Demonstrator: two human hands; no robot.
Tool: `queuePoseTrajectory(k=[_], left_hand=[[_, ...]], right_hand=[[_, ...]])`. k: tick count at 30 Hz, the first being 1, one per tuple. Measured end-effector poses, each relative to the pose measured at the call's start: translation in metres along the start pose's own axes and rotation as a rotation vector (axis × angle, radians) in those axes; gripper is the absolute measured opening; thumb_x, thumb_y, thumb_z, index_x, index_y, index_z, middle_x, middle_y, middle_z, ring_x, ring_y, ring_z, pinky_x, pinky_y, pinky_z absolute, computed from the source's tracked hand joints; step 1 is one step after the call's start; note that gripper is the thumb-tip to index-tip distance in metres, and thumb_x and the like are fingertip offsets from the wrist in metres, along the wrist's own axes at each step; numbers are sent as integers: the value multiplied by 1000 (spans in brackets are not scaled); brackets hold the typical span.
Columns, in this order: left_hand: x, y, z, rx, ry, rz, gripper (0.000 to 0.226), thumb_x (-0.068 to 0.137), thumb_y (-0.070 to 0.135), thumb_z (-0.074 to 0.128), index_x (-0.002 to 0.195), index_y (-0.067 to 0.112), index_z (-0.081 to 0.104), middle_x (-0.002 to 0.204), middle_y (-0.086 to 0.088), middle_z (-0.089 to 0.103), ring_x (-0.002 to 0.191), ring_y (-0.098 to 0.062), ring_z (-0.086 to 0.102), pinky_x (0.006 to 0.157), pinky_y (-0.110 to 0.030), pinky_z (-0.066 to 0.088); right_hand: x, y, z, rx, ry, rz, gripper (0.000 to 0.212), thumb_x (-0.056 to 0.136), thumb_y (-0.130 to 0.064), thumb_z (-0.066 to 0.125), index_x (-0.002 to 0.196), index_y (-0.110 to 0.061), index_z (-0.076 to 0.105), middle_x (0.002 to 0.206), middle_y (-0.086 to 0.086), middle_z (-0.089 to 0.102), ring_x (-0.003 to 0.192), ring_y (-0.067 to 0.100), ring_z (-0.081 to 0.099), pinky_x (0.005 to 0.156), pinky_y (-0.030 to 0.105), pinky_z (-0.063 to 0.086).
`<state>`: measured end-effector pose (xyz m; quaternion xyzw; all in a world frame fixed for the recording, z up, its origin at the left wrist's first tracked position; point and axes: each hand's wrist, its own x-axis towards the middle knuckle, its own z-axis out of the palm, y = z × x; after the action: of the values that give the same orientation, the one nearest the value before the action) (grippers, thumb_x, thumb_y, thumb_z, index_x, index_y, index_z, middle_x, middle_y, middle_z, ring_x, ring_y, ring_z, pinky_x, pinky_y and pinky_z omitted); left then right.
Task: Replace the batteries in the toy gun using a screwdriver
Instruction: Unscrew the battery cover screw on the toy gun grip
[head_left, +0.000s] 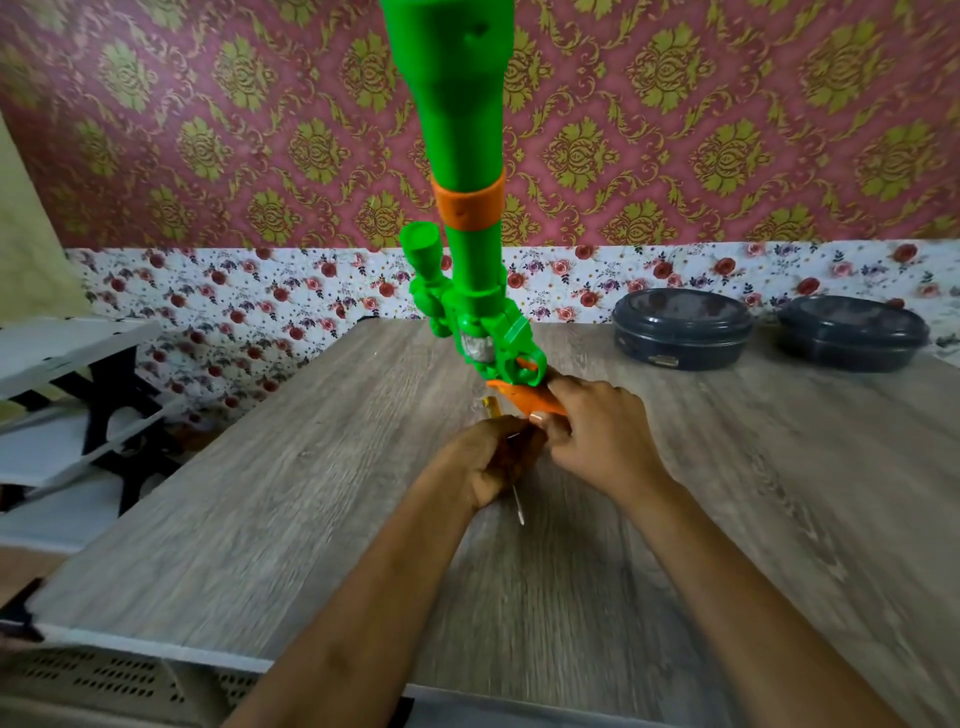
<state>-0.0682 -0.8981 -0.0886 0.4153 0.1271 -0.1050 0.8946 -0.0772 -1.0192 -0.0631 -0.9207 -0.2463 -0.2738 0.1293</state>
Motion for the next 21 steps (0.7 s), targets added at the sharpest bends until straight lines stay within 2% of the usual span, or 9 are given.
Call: queuePoseTrajectory(k=[7, 10, 13, 18, 21], left_hand=[[3, -1, -2, 7, 23, 45, 22, 94, -4, 43, 75, 0, 53, 48, -7, 60, 38, -9, 57, 44, -16, 49], [0, -1, -1, 47, 31, 32, 24, 94, -2, 40, 73, 2, 50, 43, -4, 55, 33, -6, 50, 36, -13, 43], [-3, 0, 0, 75, 38, 31, 25, 92, -1, 37, 71, 3, 48, 41, -2, 52, 31, -4, 46, 34, -11, 35], [-3, -2, 0, 127, 48, 52, 20, 91, 2, 39, 73, 3, 50, 49, -3, 49, 32, -4, 43, 33, -12, 32], [-4, 2, 3, 158, 63, 140, 23, 94, 10, 40, 74, 6, 51, 53, -2, 47, 33, -5, 43, 35, -14, 32]], right_hand=[[0, -1, 0, 56, 28, 23, 35, 88, -27, 52, 122, -17, 50, 115, 4, 63, 103, 27, 58, 80, 31, 40], [0, 0, 2, 84, 70, 15, 34, 88, -28, 54, 120, -17, 52, 110, 5, 65, 100, 27, 59, 74, 29, 36], [-1, 1, 3, 147, 103, 41, 30, 86, -28, 58, 114, -16, 56, 101, 8, 68, 94, 30, 61, 69, 27, 31], [1, 10, 13, 270, 102, 141, 25, 81, -28, 62, 102, -14, 62, 89, 13, 68, 85, 34, 62, 68, 31, 42], [2, 18, 16, 397, 100, 207, 27, 78, -27, 63, 102, -13, 65, 96, 14, 71, 91, 32, 65, 77, 39, 52]])
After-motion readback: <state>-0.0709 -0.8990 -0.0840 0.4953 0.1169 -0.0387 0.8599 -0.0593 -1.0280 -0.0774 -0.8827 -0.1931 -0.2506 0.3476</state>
